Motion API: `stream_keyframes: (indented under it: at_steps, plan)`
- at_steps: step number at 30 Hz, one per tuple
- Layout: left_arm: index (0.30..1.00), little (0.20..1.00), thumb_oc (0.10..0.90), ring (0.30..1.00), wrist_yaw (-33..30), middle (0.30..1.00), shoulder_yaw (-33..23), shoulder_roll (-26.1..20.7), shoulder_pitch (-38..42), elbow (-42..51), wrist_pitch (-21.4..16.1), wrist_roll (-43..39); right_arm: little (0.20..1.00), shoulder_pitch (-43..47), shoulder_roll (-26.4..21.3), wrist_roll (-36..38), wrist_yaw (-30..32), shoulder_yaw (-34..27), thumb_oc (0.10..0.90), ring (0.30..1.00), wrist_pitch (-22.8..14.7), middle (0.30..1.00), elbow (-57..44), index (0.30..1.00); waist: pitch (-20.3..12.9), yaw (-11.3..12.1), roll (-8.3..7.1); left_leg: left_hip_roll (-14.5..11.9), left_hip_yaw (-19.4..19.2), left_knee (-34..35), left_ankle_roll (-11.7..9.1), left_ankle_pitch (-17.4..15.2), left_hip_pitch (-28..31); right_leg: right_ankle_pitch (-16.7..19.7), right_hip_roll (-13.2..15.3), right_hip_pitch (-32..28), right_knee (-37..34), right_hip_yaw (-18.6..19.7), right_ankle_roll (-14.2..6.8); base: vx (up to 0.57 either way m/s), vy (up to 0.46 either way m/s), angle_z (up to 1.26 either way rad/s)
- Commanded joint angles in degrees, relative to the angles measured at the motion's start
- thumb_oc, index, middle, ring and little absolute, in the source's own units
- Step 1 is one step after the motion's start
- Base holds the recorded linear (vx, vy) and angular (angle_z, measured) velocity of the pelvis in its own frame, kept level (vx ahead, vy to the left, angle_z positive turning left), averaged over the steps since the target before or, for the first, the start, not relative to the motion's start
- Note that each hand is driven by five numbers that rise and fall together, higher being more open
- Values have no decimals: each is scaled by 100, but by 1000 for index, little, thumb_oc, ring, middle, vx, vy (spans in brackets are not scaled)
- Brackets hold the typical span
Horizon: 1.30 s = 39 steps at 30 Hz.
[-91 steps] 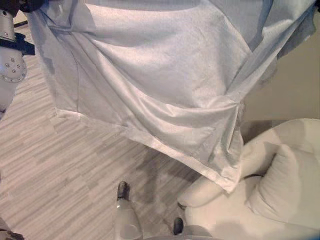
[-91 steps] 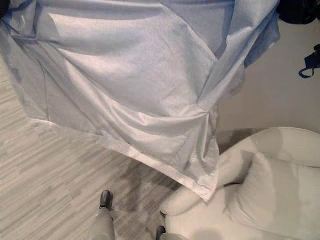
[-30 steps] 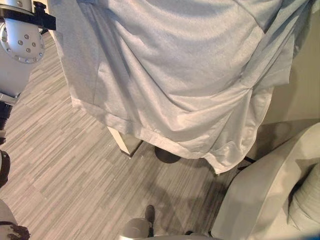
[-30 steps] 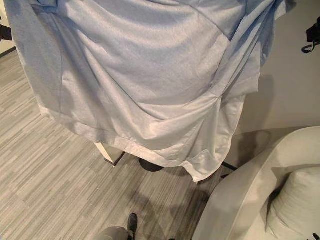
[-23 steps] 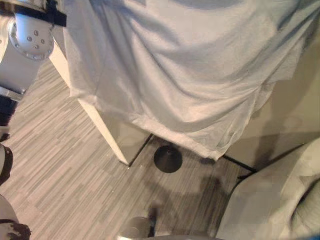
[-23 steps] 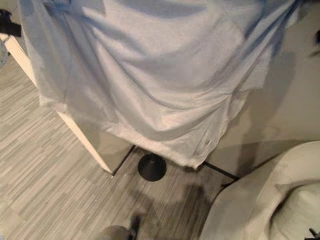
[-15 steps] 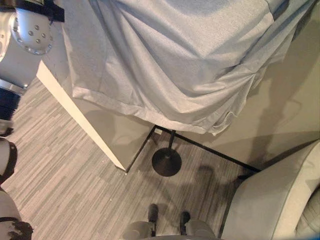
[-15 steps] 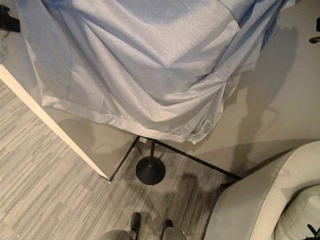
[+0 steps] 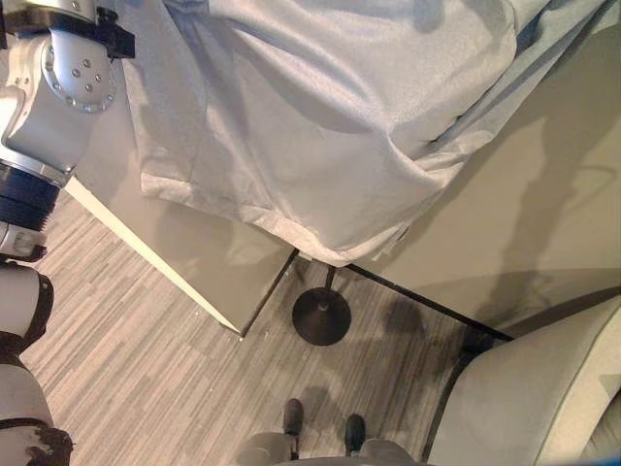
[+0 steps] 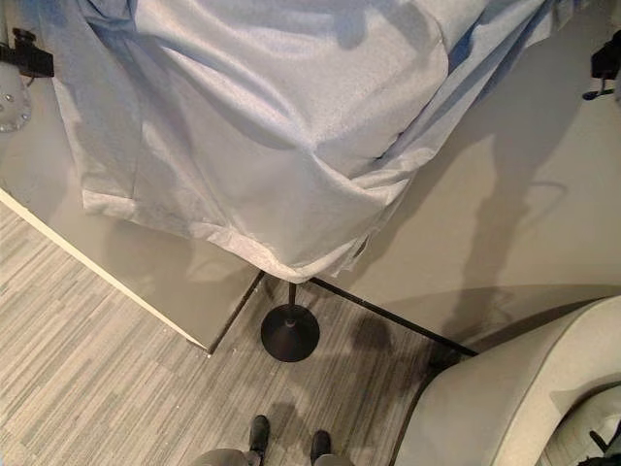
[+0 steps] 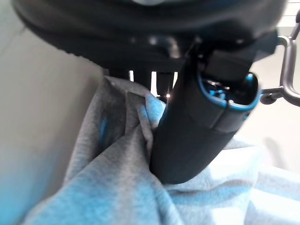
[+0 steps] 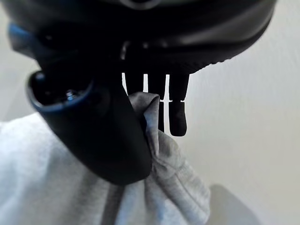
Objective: Hang the clothes on the sofa on the clothes rack.
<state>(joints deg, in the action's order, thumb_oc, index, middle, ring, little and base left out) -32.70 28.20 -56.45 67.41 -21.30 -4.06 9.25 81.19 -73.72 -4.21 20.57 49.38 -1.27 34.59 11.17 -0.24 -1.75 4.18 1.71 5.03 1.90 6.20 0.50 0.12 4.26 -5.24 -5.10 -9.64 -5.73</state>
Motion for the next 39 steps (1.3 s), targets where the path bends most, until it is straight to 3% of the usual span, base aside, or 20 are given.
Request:
stream_keyframes:
  at_steps: [1,2,4,6,10,15,16,17,18,26,34,36,37,39]
  plan:
    - [300,300,400,300,-124,300,-1621,289,-1624,304,49,102,300,-1845,-68,-389,306,-2026,400,300,-80,300,-854,300,-447,172,-189,-175,-232,-3,-434,-750,278,268,60,247,10,1,-395,79,-36,-5]
    - [300,300,400,300,-111,300,-1582,271,-1662,359,68,113,300,-2149,-54,-429,299,-2290,400,300,-58,300,-960,300,-480,190,-230,-197,-216,-3,-445,-850,343,185,38,182,10,-5,-403,45,-49,-5]
    - [300,300,400,300,0,300,-2085,720,-2609,726,21,162,300,-3737,320,-638,268,-3493,400,300,-162,300,-1579,300,-465,207,-232,-199,-181,-3,-446,-888,398,133,48,102,10,-48,-379,79,-49,1]
    - [300,300,400,300,149,300,-2294,1107,-3202,906,-51,69,300,-4546,657,-750,202,-4075,400,300,-247,300,-2039,300,-425,204,-228,-195,-178,-3,-443,-856,402,146,67,82,10,-67,-353,46,-32,5]
    - [300,300,400,300,496,300,-2285,1499,-3899,943,-215,-213,300,-5421,1172,-686,66,-4640,400,300,-386,300,-2530,300,-459,208,-212,-221,-162,-3,-450,-941,492,76,58,-8,10,-91,-330,59,-34,4]
    - [300,300,400,300,883,300,-2304,1868,-4681,815,-308,-526,300,-5916,1679,-329,-173,-4852,400,300,-589,300,-2806,300,-514,174,-191,-259,-201,-3,-453,-984,579,46,57,-90,10,-100,-273,62,-35,0]
    - [801,801,734,801,934,801,-2301,1962,-4732,780,-335,-682,801,-5930,1746,-185,-169,-4897,734,801,-609,801,-2798,801,-533,163,-188,-259,-212,-3,-452,-998,602,40,54,-104,10,-95,-265,39,-15,3]
    - [801,801,734,801,937,801,-2300,1961,-4735,780,-337,-688,801,-5938,1743,-180,-171,-4900,734,801,-609,801,-2802,801,-534,165,-186,-260,-212,-3,-452,-1000,605,39,53,-107,10,-95,-265,44,-20,1]
    - [900,900,800,900,1006,900,-2314,1976,-4793,730,-362,-756,900,-5966,1828,-64,-179,-4958,800,900,-659,900,-2767,900,-548,154,-178,-262,-224,-3,-446,-1010,625,36,50,-128,10,-89,-254,34,-18,2]
    - [900,900,800,900,1385,900,-2477,2154,-5048,840,-553,-1462,900,-6270,2080,496,-214,-5549,800,900,-751,900,-2751,900,-615,104,-129,-271,-257,-3,-445,-1057,725,-9,43,-253,10,-98,-212,10,-6,1]
    - [900,900,800,900,1657,900,-2853,2049,-5582,1214,-554,-1699,900,-7039,2106,320,-317,-6150,800,900,-641,900,-2853,900,-628,64,-75,-288,-284,-3,-447,-1039,764,-5,40,-325,10,-132,-181,-7,-3,0]
    - [900,900,800,900,1894,900,-3283,2128,-6347,1572,-580,-1690,900,-7824,2553,565,-654,-6552,800,900,-685,900,-3010,900,-600,56,-53,-300,-274,-3,-454,-1022,754,-18,34,-323,10,-137,-157,8,-44,1]
    - [900,900,800,900,1895,900,-3282,2127,-6352,1576,-578,-1690,900,-7834,2555,564,-655,-6556,800,900,-682,900,-3016,900,-600,58,-53,-301,-274,-3,-455,-1028,761,-22,33,-330,10,-137,-157,-46,-69,1]
    - [900,900,800,900,2097,900,-3668,2680,-7215,1670,-608,-2076,900,-8614,3332,830,-1060,-6605,800,900,-705,900,-3032,900,-514,78,-45,-317,-254,-3,-455,-953,745,2,23,-327,10,-152,-117,-53,-78,1]
